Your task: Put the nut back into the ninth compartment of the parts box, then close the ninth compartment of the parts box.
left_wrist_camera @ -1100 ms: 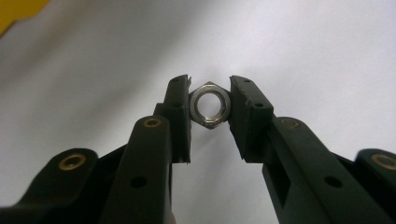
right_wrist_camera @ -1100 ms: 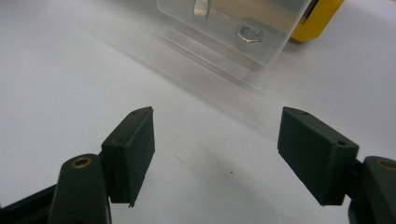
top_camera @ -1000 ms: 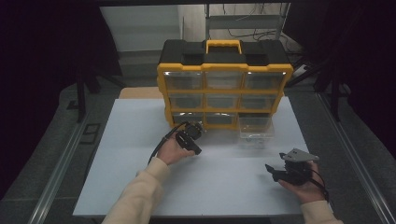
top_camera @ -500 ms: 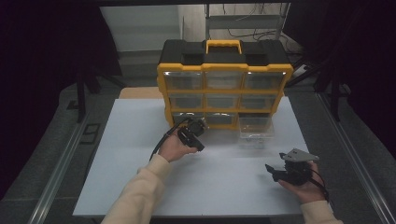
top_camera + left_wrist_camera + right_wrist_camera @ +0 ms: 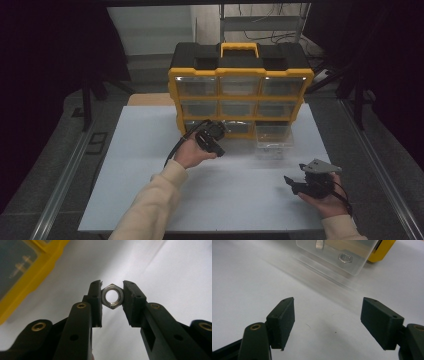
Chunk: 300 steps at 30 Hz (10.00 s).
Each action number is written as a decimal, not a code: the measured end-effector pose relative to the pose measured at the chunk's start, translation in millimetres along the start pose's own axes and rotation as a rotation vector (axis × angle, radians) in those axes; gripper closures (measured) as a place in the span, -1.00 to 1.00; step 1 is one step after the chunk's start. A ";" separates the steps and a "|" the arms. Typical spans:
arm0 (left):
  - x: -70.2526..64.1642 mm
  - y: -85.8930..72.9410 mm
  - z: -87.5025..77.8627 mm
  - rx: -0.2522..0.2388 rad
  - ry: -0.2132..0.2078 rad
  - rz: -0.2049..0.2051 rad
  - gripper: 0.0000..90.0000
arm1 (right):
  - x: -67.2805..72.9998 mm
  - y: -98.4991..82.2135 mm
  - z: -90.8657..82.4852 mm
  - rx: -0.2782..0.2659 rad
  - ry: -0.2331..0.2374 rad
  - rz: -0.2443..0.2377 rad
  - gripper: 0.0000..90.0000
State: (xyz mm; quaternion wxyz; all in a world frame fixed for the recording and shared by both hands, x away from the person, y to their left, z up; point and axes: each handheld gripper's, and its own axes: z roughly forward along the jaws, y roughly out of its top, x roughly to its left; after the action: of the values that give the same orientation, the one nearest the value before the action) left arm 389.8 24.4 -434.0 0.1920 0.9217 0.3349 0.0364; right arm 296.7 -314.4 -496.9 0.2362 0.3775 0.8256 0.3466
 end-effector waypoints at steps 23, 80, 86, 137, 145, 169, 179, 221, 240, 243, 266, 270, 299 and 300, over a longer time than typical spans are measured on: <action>-14.1 27.0 -15.7 -0.029 -0.001 0.036 0.55 | -0.2 0.1 -0.5 -0.006 0.001 0.003 -0.37; -36.8 104.7 -18.9 -0.103 -0.036 0.091 0.55 | -1.9 0.0 -1.5 -0.012 0.004 0.007 -0.37; -38.6 111.7 -9.7 -0.107 -0.042 0.094 0.55 | -2.4 -0.1 -1.9 -0.015 0.003 0.007 -0.37; -35.6 94.4 -12.4 -0.217 -0.045 0.095 -0.70 | -2.0 -0.5 -3.0 -0.017 0.002 0.007 -0.37; -32.9 67.0 -23.9 -0.235 -0.026 0.092 -0.70 | -1.1 -0.3 -3.2 -0.018 0.001 0.008 -0.37; -15.2 -43.6 -47.7 -0.268 0.077 0.042 -0.69 | -0.2 -0.3 -1.6 -0.010 -0.001 0.004 -0.37; -6.9 -95.8 -43.5 -0.296 0.084 -0.011 -0.68 | 0.2 0.1 -2.3 -0.015 -0.004 0.002 -0.37; 20.5 -224.9 -25.2 -0.326 0.149 -0.243 -0.64 | 2.6 3.0 1.3 -0.012 -0.004 -0.016 -0.37; 20.9 -225.1 -25.4 -0.331 0.150 -0.240 -0.65 | 8.9 11.5 2.9 -0.034 -0.043 0.019 -0.41; 21.0 -223.3 -24.3 -0.329 0.149 -0.233 -0.65 | 11.0 15.6 3.4 -0.047 -0.061 0.031 -0.40; 26.0 -222.2 -25.1 -0.330 0.149 -0.245 -0.66 | 16.6 40.2 31.3 -0.011 -0.060 0.065 0.23; 26.5 -221.9 -24.3 -0.327 0.148 -0.243 -0.66 | 19.5 44.2 34.7 -0.010 -0.051 0.054 0.52; 26.8 -219.6 -21.5 -0.320 0.149 -0.232 -0.66 | 25.8 60.0 60.5 0.009 -0.065 -0.007 1.00; 26.8 -219.6 -21.6 -0.320 0.150 -0.231 -0.66 | 25.8 60.0 60.5 0.009 -0.065 -0.007 1.00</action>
State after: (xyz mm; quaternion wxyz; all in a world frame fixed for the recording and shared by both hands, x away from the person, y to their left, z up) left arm 273.8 202.5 -498.9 0.3132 0.8297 0.4418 0.1354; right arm 348.1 -241.8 -494.3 0.2625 0.3867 0.8203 0.3296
